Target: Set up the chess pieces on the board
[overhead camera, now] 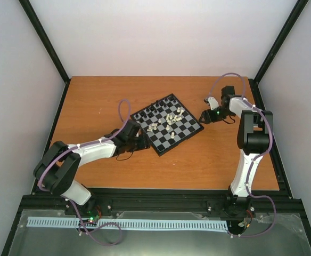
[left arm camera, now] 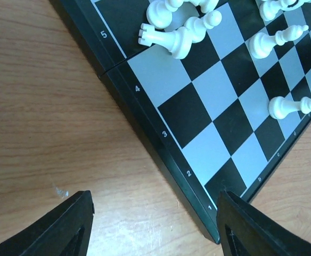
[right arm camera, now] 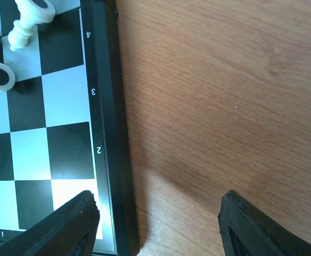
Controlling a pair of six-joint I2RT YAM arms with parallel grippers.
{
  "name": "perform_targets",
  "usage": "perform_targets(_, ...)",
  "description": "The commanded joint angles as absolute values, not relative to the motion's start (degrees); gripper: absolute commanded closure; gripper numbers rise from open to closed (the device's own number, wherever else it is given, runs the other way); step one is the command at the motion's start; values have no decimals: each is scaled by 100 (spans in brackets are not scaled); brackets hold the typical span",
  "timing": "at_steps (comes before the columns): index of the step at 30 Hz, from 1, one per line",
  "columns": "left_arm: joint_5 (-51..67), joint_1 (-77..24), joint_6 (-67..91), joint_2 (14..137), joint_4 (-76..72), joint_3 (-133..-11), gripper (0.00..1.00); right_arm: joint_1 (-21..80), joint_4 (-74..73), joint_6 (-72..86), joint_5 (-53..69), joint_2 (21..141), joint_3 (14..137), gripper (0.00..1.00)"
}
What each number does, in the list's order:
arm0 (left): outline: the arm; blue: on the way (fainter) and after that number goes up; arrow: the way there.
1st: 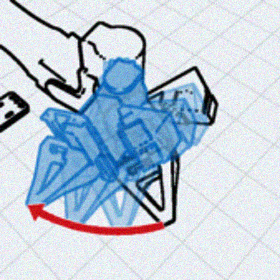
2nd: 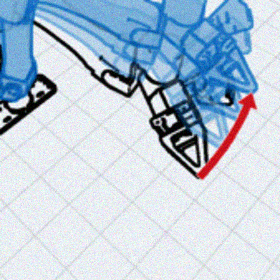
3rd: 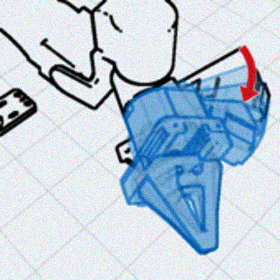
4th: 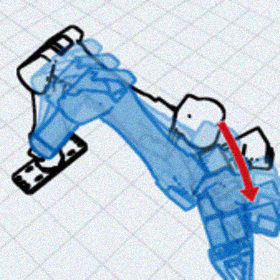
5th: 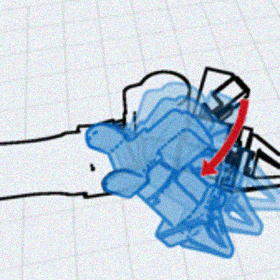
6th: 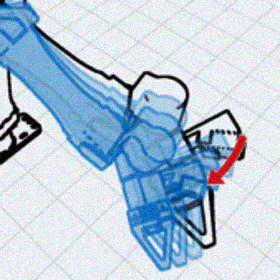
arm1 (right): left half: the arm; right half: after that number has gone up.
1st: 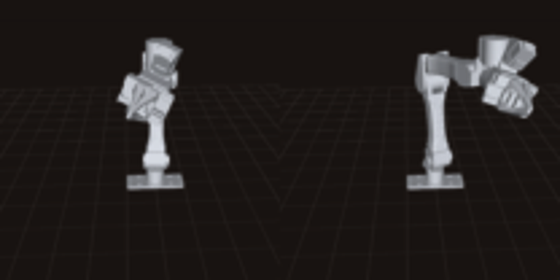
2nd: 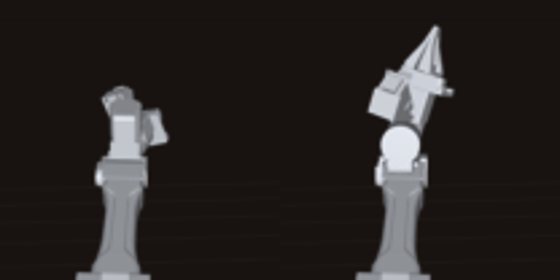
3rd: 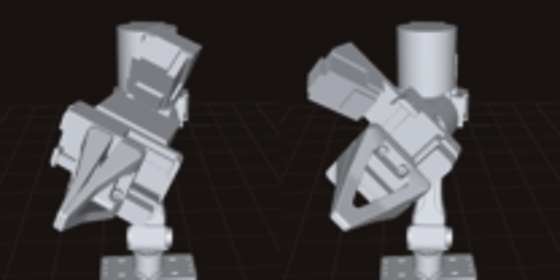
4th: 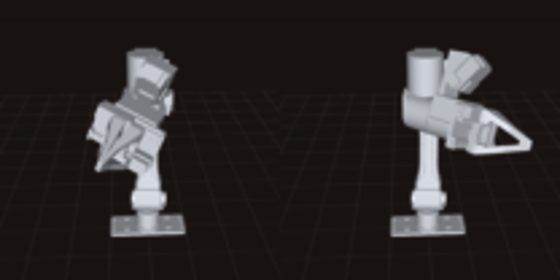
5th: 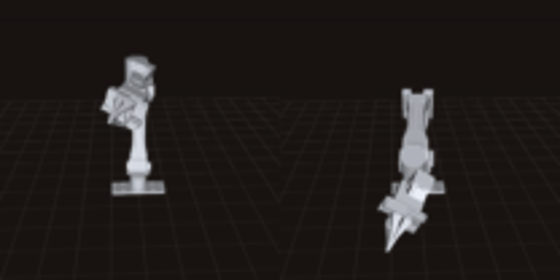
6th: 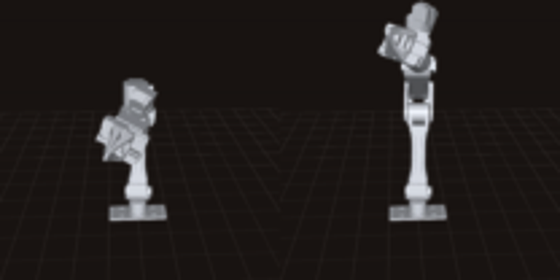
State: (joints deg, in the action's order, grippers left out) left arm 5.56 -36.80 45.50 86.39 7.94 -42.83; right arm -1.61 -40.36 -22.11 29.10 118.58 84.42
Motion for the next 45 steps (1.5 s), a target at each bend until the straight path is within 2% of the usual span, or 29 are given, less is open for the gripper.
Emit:
perform_targets(1, 554, -3744, 4758, 8899, 298, -4372, 35, -100, -4198, -2347, 3092, 12082, 8615, 38)
perform_targets(12, 461, -3743, 4862, 9415, -16, -4446, 37, 119, -4498, -2733, 3303, 12224, 8467, 49)
perform_targets(22, 422, -3739, 4968, 9678, -94, -4599, 44, 255, -4434, -2886, 3387, 11898, 7868, 54)
perform_targets(45, 131, -3743, 5065, 9158, 91, -4165, 56, 715, -4485, -3322, 3367, 10881, 6396, 56)
